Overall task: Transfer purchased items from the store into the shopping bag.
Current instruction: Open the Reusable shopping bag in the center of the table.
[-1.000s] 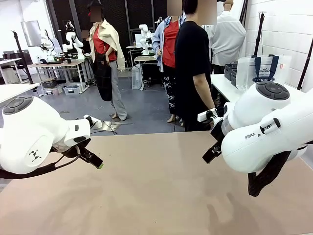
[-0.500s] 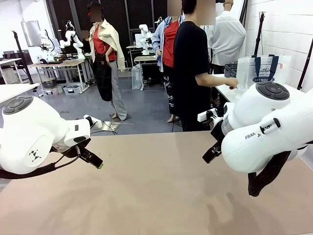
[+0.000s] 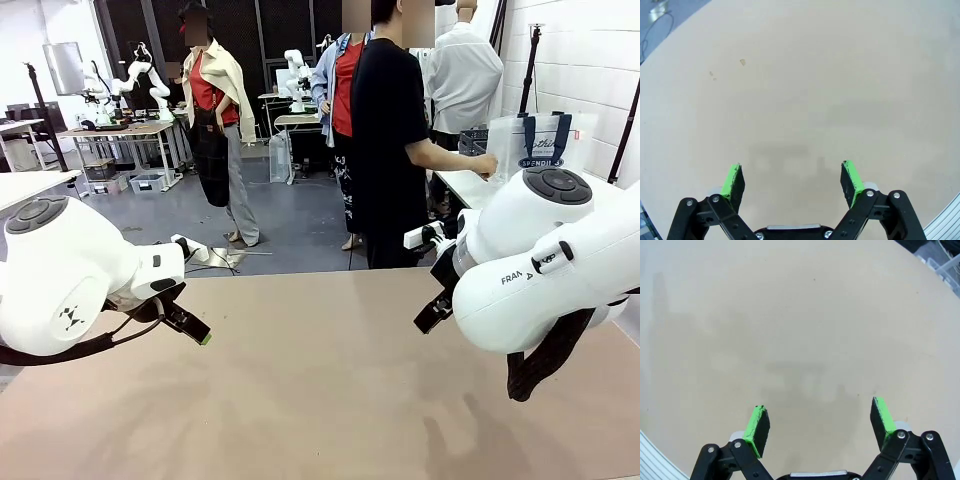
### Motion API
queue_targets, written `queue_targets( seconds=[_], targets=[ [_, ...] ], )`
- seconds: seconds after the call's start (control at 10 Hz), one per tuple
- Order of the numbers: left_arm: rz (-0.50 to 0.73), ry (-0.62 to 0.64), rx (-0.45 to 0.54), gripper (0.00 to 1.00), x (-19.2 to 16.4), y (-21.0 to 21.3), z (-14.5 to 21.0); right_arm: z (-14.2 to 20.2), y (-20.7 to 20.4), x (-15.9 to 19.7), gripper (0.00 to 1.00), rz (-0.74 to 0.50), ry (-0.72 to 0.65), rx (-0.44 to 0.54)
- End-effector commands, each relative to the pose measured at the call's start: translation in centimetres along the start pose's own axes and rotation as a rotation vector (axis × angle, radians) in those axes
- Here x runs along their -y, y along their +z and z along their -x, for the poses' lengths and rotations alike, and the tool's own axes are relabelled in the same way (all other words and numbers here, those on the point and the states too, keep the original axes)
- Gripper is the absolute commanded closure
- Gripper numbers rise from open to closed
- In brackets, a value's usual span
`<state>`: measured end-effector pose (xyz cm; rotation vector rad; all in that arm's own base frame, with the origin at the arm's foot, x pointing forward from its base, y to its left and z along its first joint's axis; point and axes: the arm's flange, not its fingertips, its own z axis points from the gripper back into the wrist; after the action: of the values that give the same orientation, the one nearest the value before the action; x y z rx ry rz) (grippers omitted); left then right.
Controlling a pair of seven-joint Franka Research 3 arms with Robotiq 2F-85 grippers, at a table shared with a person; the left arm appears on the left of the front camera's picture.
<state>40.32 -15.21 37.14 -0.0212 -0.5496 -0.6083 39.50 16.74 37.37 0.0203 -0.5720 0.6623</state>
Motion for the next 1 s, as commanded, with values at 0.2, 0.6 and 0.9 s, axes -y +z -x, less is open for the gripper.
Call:
queue_targets(
  seconds=[0.2,0.6,0.9],
  targets=[
    [0.0,0.002,0.0,0.0,-0.1,0.0,0.03,0.0,0.0,0.01,0.0,0.0,0.0,0.0],
    [0.0,0.002,0.0,0.0,-0.1,0.0,0.03,0.0,0.0,0.01,0.0,0.0,0.0,0.0],
    [0.0,0.002,0.0,0.0,-0.1,0.0,0.03,0.0,0.0,0.01,0.0,0.0,0.0,0.0]
  ],
)
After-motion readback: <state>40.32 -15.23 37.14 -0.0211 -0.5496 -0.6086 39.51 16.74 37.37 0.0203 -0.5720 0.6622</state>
